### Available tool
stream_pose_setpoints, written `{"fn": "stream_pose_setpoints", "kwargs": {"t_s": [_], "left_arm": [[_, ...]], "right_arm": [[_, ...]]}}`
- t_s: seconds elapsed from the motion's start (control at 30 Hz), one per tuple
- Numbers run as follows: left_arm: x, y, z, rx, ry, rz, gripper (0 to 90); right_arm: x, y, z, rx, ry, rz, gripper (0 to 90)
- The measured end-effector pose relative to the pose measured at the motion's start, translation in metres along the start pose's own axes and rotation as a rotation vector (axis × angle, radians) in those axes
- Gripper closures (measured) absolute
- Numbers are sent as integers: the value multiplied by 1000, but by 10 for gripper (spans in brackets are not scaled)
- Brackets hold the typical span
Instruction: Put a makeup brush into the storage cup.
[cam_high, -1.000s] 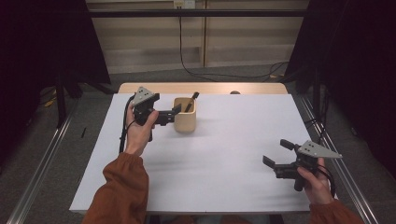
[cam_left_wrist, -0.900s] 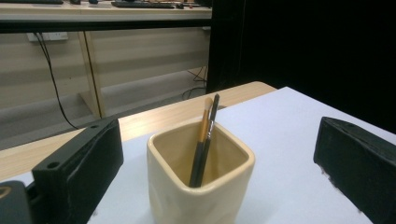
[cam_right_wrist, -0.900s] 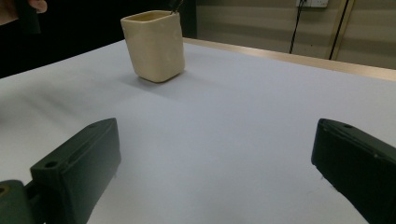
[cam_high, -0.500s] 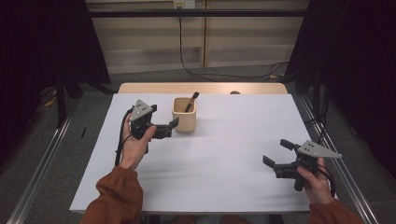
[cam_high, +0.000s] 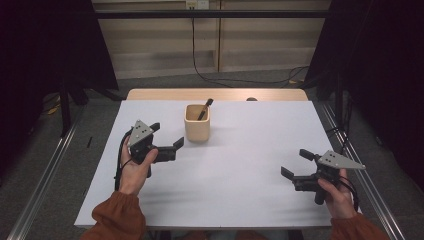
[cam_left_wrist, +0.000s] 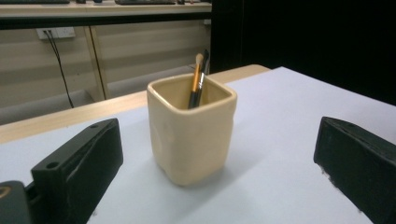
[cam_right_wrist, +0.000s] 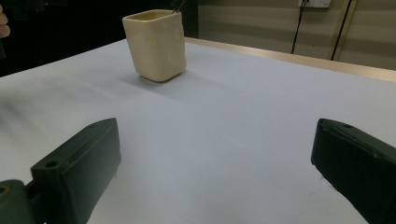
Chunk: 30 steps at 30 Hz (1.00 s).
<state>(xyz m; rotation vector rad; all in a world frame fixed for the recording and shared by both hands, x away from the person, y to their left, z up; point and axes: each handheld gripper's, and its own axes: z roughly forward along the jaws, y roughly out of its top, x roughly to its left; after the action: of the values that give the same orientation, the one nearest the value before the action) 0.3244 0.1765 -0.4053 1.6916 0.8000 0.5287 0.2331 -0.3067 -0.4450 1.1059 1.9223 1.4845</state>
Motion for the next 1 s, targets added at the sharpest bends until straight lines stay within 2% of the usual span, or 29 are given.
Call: {"fn": "stream_pose_setpoints", "kwargs": {"t_s": [0.07, 0.23, 0.4, 0.5, 0.53, 0.63, 0.87, 0.9, 1.0], "left_arm": [[-2, -3, -4, 2, 7, -8, 14], [-7, -11, -17, 12, -14, -25, 16], [-11, -21, -32, 14, 4, -21, 18], [-15, -31, -36, 51, -1, -7, 20], [-16, -34, -38, 56, -1, -18, 19], [-20, -41, -45, 53, 2, -44, 20], [-29, -46, -59, 37, 9, -10, 19], [-30, -48, -61, 33, 21, -6, 18], [-32, -53, -66, 29, 16, -19, 18]], "right_arm": [[0, 0, 0, -2, 5, -4, 5], [0, 0, -1, -2, 2, -3, 6], [0, 0, -1, -3, -4, 0, 6], [0, 0, -1, -5, -8, 1, 6], [0, 0, -1, -5, -10, 2, 6], [0, 0, -2, -6, -12, 3, 6], [-1, -1, -5, -11, -24, 4, 7], [-1, -1, -5, -11, -30, 3, 8], [-1, -2, -7, -14, -41, 3, 10]]}}
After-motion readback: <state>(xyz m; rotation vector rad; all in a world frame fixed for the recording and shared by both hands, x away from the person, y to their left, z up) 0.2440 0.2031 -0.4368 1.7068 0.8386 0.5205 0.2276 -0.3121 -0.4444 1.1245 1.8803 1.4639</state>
